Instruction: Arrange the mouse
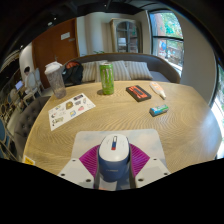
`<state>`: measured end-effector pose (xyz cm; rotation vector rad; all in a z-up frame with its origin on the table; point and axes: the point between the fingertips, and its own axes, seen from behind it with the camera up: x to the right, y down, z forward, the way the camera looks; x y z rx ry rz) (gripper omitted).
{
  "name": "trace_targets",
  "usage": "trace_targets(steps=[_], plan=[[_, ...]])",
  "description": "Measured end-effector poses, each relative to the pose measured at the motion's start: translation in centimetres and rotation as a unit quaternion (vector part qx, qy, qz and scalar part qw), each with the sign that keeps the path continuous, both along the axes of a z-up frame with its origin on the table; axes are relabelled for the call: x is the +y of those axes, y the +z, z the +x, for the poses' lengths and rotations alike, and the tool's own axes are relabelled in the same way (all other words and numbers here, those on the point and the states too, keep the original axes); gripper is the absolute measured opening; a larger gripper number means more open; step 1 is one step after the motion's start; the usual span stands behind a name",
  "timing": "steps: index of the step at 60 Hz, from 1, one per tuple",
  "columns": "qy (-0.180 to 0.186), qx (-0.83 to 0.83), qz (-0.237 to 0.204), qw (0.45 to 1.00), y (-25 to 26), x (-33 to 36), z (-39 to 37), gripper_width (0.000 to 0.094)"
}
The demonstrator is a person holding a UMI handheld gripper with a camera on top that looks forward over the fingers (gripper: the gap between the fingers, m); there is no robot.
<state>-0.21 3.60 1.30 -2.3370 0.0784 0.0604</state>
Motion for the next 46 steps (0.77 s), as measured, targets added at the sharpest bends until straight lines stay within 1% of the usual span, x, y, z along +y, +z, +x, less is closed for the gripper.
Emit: trace_targets(steps=[3, 5, 6, 8, 13, 14, 15, 18, 19, 20, 22, 24, 27, 34, 40, 46], plan=[[-0.006, -0.004, -0.007, 1.000, -1.4, -0.3, -0.1, 0.0407], [-0.010, -0.008, -0.015, 1.000, -2.3, -0.5, 0.1, 0.0428], [-0.012, -0.011, -0.020, 1.000, -2.7, -0.7, 0.2, 0.0449], [-0.014, -0.010, -0.004, 1.000, -2.5, -0.2, 0.1, 0.0477], [-0.005, -0.016, -0.017, 1.000, -2.9, -0.4, 0.2, 0.0538], [-0.005, -0.018, -0.025, 1.000, -3.0, -0.6, 0.2, 0.0554], [-0.005, -0.017, -0.035, 0.999, -3.1, -0.8, 0.2, 0.0585], [-0.012, -0.016, -0.064, 0.998, -2.9, -1.8, 0.3, 0.0766], [-0.013, -0.016, -0.067, 0.998, -2.6, -1.9, 0.3, 0.0830], [-0.015, -0.016, -0.066, 0.998, -2.2, -2.0, 0.4, 0.0863], [-0.011, -0.017, -0.059, 0.998, -1.3, -2.2, 0.2, 0.0839], [-0.008, -0.019, -0.057, 0.998, -0.5, -2.7, 0.0, 0.0837], [-0.005, -0.021, -0.061, 0.998, 0.7, -3.7, -0.4, 0.0836], [-0.012, -0.015, -0.071, 0.997, 3.0, -7.2, -1.0, 0.0843], [-0.023, -0.010, -0.090, 0.996, 4.1, -11.1, -0.9, 0.0848], [-0.045, -0.012, -0.115, 0.992, 4.3, -14.9, -0.1, 0.0845]])
